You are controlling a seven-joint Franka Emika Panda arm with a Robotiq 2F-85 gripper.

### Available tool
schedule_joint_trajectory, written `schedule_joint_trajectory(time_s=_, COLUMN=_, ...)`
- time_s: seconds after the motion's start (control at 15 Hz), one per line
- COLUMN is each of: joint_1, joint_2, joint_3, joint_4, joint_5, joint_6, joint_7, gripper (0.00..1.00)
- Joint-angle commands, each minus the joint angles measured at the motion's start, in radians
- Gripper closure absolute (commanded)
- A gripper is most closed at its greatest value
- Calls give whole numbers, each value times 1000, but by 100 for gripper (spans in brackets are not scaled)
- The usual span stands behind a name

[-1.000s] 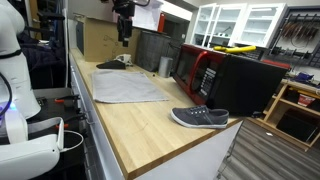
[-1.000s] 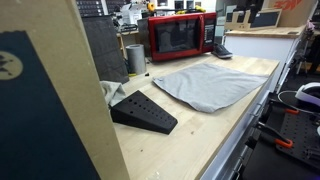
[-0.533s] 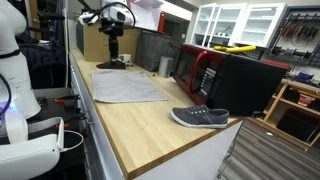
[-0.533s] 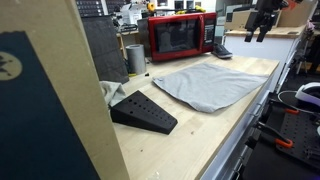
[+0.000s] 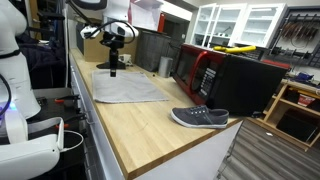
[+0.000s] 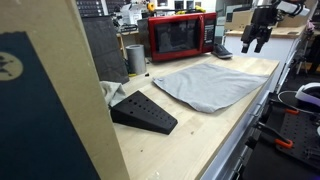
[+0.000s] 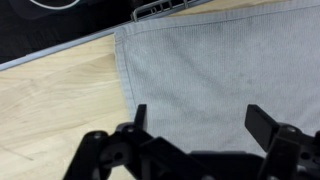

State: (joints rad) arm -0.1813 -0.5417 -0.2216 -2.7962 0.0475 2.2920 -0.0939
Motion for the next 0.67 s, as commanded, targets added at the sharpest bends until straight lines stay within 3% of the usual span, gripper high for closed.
schedule_joint_trajectory(time_s=0.0, joint_1=-19, joint_2=55, joint_3=3, joint_4=1, joint_5=9, joint_6=57, joint_7=28, gripper=0)
schedule_joint_trajectory(time_s=0.6, joint_1=-62, joint_2=245, joint_3=40, joint_4=1, joint_5=-35, joint_6=157, joint_7=189, gripper=0)
